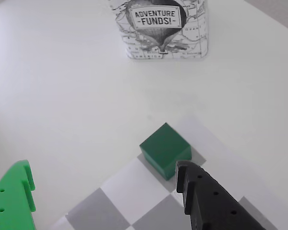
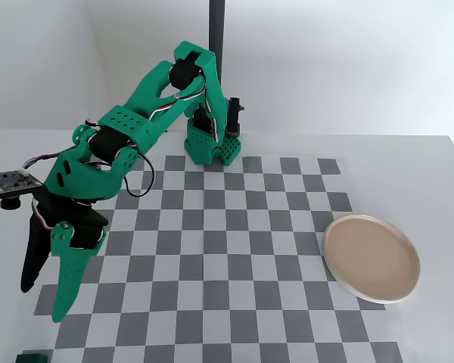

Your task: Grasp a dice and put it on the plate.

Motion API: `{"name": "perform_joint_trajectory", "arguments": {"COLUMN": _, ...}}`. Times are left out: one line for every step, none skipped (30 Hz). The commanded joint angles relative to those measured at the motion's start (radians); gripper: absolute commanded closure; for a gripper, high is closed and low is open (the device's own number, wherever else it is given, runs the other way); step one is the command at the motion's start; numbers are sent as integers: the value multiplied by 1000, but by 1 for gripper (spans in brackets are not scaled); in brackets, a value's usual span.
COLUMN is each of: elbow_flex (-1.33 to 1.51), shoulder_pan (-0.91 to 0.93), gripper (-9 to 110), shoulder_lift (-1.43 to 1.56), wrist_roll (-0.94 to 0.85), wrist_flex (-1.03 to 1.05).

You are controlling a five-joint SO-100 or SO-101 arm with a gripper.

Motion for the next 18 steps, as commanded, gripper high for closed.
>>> {"name": "perform_joint_trajectory", "arguments": {"elbow_flex": -163, "shoulder_pan": 9, "gripper": 71, "shoulder_lift": -9, "wrist_roll": -20, "wrist_flex": 0}}
{"name": "perform_joint_trajectory", "arguments": {"elbow_flex": -170, "shoulder_pan": 11, "gripper": 70, "shoulder_lift": -21, "wrist_roll": -25, "wrist_flex": -2}}
{"name": "perform_joint_trajectory", "arguments": {"elbow_flex": -179, "shoulder_pan": 12, "gripper": 69, "shoulder_lift": -35, "wrist_roll": -26, "wrist_flex": -5}}
{"name": "perform_joint_trajectory", "arguments": {"elbow_flex": -190, "shoulder_pan": 14, "gripper": 69, "shoulder_lift": -49, "wrist_roll": -29, "wrist_flex": -6}}
{"name": "perform_joint_trajectory", "arguments": {"elbow_flex": -204, "shoulder_pan": 17, "gripper": 69, "shoulder_lift": -67, "wrist_roll": -31, "wrist_flex": -8}}
{"name": "perform_joint_trajectory", "arguments": {"elbow_flex": -224, "shoulder_pan": 20, "gripper": 69, "shoulder_lift": -86, "wrist_roll": -34, "wrist_flex": -3}}
{"name": "perform_joint_trajectory", "arguments": {"elbow_flex": -253, "shoulder_pan": 23, "gripper": 69, "shoulder_lift": -110, "wrist_roll": -34, "wrist_flex": 8}}
{"name": "perform_joint_trajectory", "arguments": {"elbow_flex": -285, "shoulder_pan": 25, "gripper": 69, "shoulder_lift": -137, "wrist_roll": -34, "wrist_flex": 20}}
{"name": "perform_joint_trajectory", "arguments": {"elbow_flex": -316, "shoulder_pan": 28, "gripper": 69, "shoulder_lift": -163, "wrist_roll": -35, "wrist_flex": 35}}
{"name": "perform_joint_trajectory", "arguments": {"elbow_flex": -341, "shoulder_pan": 31, "gripper": 69, "shoulder_lift": -187, "wrist_roll": -40, "wrist_flex": 44}}
{"name": "perform_joint_trajectory", "arguments": {"elbow_flex": -359, "shoulder_pan": 34, "gripper": 69, "shoulder_lift": -207, "wrist_roll": -43, "wrist_flex": 44}}
{"name": "perform_joint_trajectory", "arguments": {"elbow_flex": -374, "shoulder_pan": 37, "gripper": 69, "shoulder_lift": -229, "wrist_roll": -49, "wrist_flex": 44}}
{"name": "perform_joint_trajectory", "arguments": {"elbow_flex": -391, "shoulder_pan": 38, "gripper": 69, "shoulder_lift": -249, "wrist_roll": -57, "wrist_flex": 41}}
{"name": "perform_joint_trajectory", "arguments": {"elbow_flex": -410, "shoulder_pan": 43, "gripper": 69, "shoulder_lift": -273, "wrist_roll": -61, "wrist_flex": 34}}
{"name": "perform_joint_trajectory", "arguments": {"elbow_flex": -440, "shoulder_pan": 46, "gripper": 69, "shoulder_lift": -302, "wrist_roll": -66, "wrist_flex": 34}}
{"name": "perform_joint_trajectory", "arguments": {"elbow_flex": -479, "shoulder_pan": 48, "gripper": 69, "shoulder_lift": -334, "wrist_roll": -67, "wrist_flex": 44}}
{"name": "perform_joint_trajectory", "arguments": {"elbow_flex": -526, "shoulder_pan": 51, "gripper": 69, "shoulder_lift": -371, "wrist_roll": -67, "wrist_flex": 60}}
{"name": "perform_joint_trajectory", "arguments": {"elbow_flex": -577, "shoulder_pan": 52, "gripper": 69, "shoulder_lift": -407, "wrist_roll": -66, "wrist_flex": 78}}
